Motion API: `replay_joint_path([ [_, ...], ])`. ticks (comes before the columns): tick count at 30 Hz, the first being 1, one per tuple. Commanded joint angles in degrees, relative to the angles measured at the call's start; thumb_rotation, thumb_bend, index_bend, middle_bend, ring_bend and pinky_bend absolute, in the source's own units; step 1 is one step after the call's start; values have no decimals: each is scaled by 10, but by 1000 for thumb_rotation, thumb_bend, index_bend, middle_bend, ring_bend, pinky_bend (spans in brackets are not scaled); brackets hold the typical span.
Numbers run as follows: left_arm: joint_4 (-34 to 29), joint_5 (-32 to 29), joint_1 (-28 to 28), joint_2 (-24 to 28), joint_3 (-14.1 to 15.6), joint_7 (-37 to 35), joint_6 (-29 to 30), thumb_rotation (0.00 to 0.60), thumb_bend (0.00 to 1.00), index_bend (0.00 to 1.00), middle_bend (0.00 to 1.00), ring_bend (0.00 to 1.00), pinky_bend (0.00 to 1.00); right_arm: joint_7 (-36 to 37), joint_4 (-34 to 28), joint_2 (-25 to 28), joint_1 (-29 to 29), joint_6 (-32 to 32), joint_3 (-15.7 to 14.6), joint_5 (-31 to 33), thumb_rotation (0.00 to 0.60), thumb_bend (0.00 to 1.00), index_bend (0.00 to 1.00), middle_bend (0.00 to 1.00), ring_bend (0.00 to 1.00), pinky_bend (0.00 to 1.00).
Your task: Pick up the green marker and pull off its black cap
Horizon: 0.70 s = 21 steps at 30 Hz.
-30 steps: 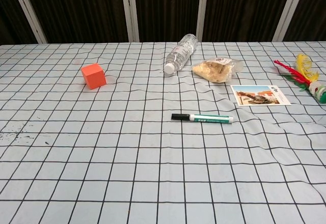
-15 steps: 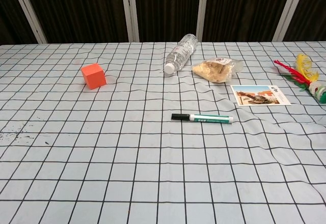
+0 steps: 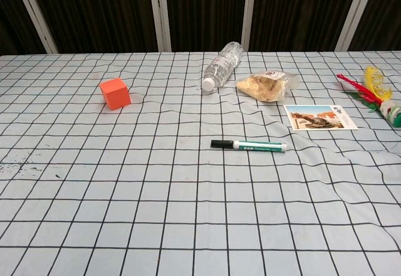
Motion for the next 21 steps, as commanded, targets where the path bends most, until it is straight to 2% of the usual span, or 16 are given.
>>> replay_joint_path([
  [1, 1, -6, 3, 10, -6, -6, 8, 600, 470, 203, 43, 0, 0, 3, -3, 0, 1, -3, 0, 1, 600, 195, 173, 132, 165, 87],
  [5, 0, -14, -6, 39, -14, -4, -2, 600, 457, 201, 41, 0, 0, 22, -28, 9, 21, -41, -4, -7, 600, 195, 173, 132, 166, 87],
  [10, -28, -11, -34, 89, -11, -3, -56, 600, 436, 197, 37, 0, 0, -23, -53, 2, 65, -95, 18, 17, 600, 195, 173, 132, 166, 87],
  [13, -47, -29, -54, 111, -19, 30, -92, 600, 406, 185, 34, 0, 0, -71, -68, -21, 102, -127, 44, 50, 600, 195, 173, 132, 166, 87],
  [17, -57, -75, -87, 132, -32, 14, -156, 600, 384, 92, 31, 0, 0, -141, -82, -60, 145, -163, 69, 118, 600, 195, 173, 132, 166, 87],
  [21, -50, -85, -101, 133, -41, 13, -164, 600, 383, 87, 38, 0, 0, -186, -84, -107, 182, -180, 86, 178, 600, 195, 195, 132, 166, 87],
])
